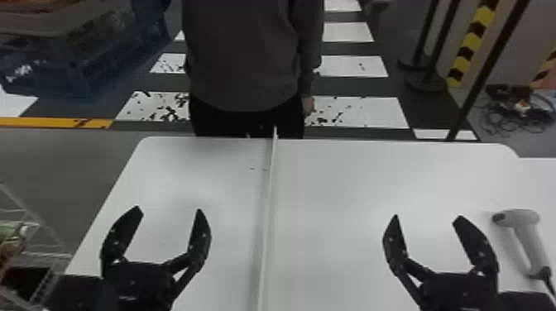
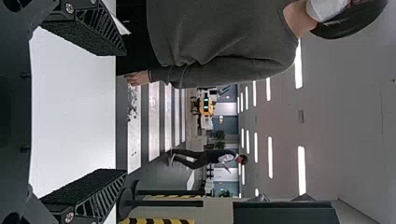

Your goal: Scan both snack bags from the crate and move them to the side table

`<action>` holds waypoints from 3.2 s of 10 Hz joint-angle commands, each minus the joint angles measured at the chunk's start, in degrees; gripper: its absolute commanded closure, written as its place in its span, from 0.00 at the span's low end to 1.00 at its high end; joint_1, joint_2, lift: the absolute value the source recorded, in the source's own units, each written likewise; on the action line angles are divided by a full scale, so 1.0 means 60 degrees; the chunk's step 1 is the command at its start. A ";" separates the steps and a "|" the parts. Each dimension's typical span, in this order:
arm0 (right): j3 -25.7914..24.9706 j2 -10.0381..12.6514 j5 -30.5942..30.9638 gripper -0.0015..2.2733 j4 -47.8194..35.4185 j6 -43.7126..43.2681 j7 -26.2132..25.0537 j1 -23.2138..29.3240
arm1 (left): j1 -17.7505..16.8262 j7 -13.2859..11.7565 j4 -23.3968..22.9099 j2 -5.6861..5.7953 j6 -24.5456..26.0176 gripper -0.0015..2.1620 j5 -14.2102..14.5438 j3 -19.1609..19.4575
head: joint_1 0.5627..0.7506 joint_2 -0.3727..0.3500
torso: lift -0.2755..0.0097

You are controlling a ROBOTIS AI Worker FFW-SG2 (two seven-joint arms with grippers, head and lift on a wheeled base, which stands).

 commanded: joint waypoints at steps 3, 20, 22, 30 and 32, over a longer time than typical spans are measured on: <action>0.0012 -0.0085 0.0000 0.04 -0.0007 0.0119 0.0001 -0.0022 | -0.0037 -0.0008 -0.0017 -0.0006 0.0378 0.03 0.0175 0.0045 | 0.70 0.59 | 0.62; -0.0120 -0.0026 -0.0015 0.05 0.0155 0.0676 -0.0013 -0.0095 | -0.1034 -0.0637 -0.0119 0.0023 0.2370 0.03 0.0306 0.0177 | 0.70 0.55 | 0.62; -0.0164 -0.0041 -0.0015 0.05 0.0155 0.0764 -0.0013 -0.0095 | -0.1795 -0.1033 -0.0105 0.0038 0.3864 0.03 0.0263 0.0382 | 0.70 0.56 | 0.62; -0.0207 -0.0085 -0.0015 0.05 0.0184 0.0910 -0.0013 -0.0183 | -0.3670 -0.2512 0.0584 0.0067 0.6325 0.37 -0.0382 0.0675 | 0.70 0.55 | 0.62; -0.0207 -0.0085 -0.0015 0.05 0.0169 0.0939 -0.0013 -0.0183 | -0.3919 -0.2527 0.0613 0.0052 0.7145 0.99 -0.0279 0.0719 | 0.70 0.55 | 0.62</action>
